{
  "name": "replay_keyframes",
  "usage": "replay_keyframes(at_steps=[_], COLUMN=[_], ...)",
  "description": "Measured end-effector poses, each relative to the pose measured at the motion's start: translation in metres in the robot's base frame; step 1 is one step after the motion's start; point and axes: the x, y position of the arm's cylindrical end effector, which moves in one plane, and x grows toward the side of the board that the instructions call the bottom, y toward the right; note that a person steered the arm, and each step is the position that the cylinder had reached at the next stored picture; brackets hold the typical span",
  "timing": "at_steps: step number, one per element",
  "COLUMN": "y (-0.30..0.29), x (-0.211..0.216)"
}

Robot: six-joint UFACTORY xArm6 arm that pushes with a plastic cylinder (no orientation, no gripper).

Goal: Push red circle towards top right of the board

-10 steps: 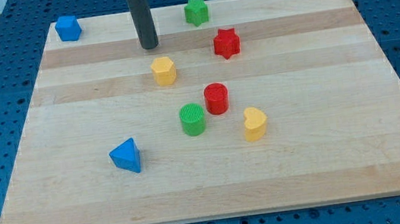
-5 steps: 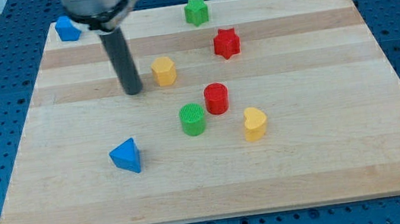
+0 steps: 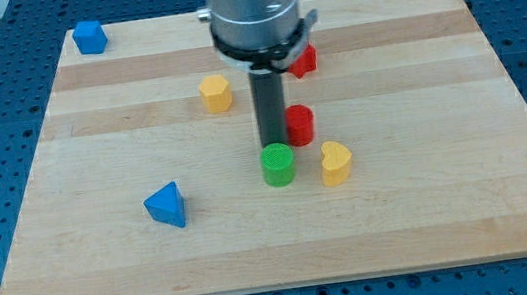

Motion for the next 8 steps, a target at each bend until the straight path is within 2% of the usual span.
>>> replay_keyframes(at_steps=[2,4,8], y=[0.064,0.074,0.163], x=[-0.012,-0.072,-0.143])
